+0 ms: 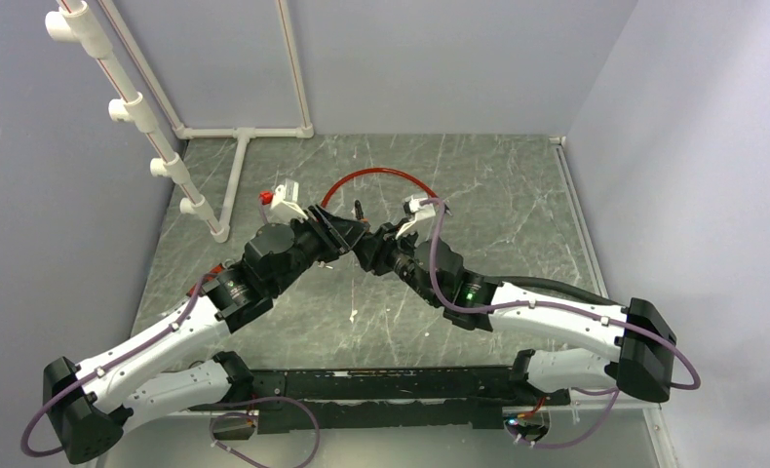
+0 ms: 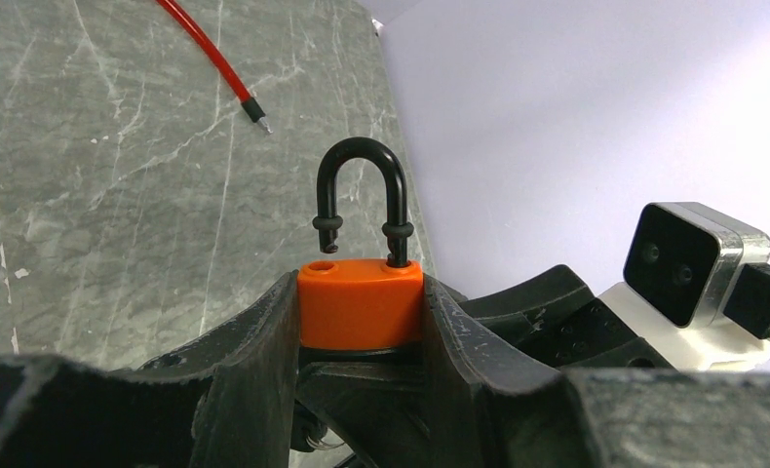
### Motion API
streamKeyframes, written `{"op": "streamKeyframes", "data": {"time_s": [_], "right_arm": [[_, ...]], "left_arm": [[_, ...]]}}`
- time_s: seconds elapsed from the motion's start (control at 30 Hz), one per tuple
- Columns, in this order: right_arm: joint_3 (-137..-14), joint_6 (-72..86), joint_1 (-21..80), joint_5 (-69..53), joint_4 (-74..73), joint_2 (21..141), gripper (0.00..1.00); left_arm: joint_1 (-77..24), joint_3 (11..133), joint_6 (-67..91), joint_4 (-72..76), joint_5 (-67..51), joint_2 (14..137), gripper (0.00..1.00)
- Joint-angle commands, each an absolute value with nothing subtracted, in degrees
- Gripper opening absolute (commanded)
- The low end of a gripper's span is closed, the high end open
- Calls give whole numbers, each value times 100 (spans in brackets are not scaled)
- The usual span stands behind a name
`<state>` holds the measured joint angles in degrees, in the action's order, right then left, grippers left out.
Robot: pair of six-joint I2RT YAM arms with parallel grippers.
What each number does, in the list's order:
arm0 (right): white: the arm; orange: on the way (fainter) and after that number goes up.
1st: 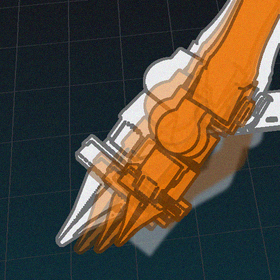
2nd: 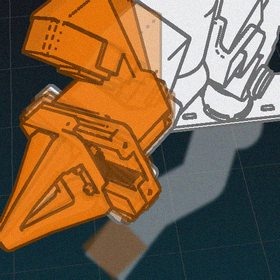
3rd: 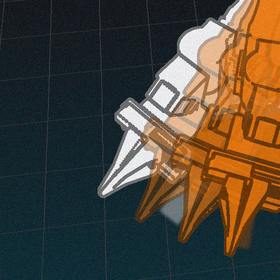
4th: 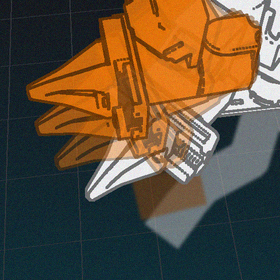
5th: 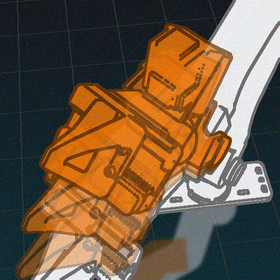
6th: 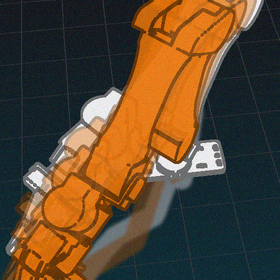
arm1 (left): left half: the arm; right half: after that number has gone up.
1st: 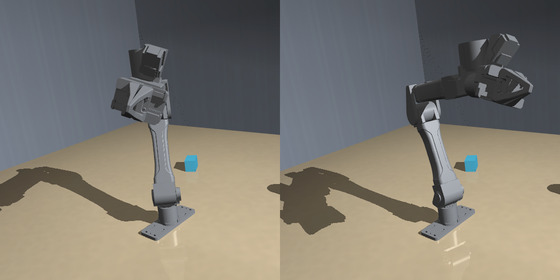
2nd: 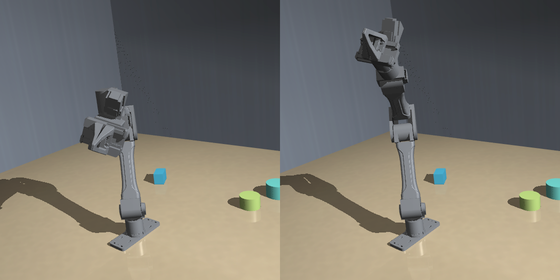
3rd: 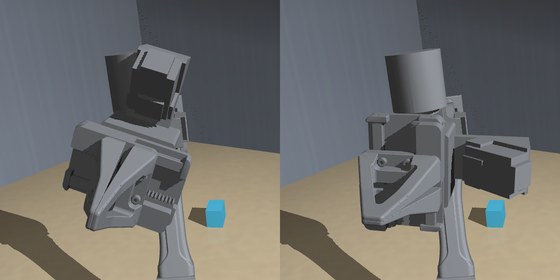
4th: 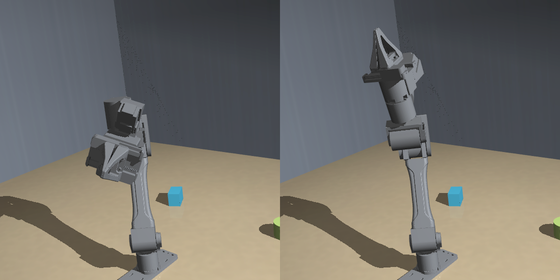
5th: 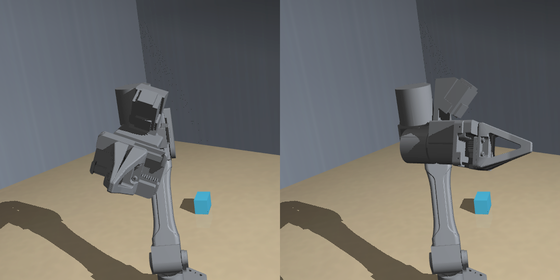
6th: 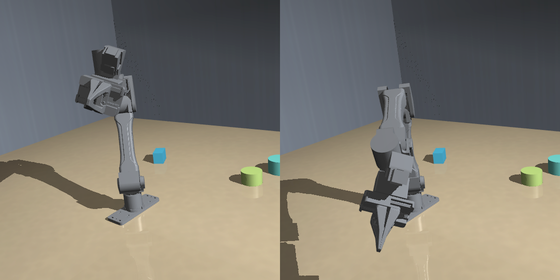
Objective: Unlock with the key
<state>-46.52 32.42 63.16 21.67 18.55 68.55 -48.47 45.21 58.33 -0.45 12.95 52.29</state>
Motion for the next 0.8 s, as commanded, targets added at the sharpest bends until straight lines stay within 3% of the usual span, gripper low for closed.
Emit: {"op": "streamKeyframes", "data": {"time_s": [0.0, 0.1, 0.23, 0.27, 0.33, 0.4, 0.43, 0.5, 0.77], "right_arm": [[-4949, 3111, 6292, 2584, 2431, 6857, 11], [-5024, 3088, 6293, 2576, 2271, 6875, 0], [-4942, 3006, 6300, 2536, 2320, 6824, 0], [-4892, 2979, 6294, 2513, 2324, 6790, 0], [-4826, 2918, 6293, 2482, 2284, 6725, 0], [-4752, 2874, 6293, 2459, 2197, 6661, 0], [-4697, 2840, 6293, 2438, 2159, 6621, 0], [-4567, 2807, 6293, 2377, 2106, 6535, 0], [-4218, 2687, 6302, 1600, 1825, 6163, 0]], "left_arm": [[-4964, 4501, 5926, 46, 881, 5142, 0], [-4966, 4474, 5890, 96, 842, 5137, 0], [-4966, 4453, 5744, 148, 731, 5118, 0], [-4966, 4448, 5670, 192, 682, 5111, 5], [-4967, 4468, 5602, 158, 628, 5088, 29], [-4964, 4474, 5526, 101, 619, 5023, 70], [-4966, 4464, 5499, 63, 632, 4979, 84], [-4965, 4500, 5449, -131, 713, 4893, 98], [-4960, 4660, 5296, -724, 1088, 4582, 98]]}}
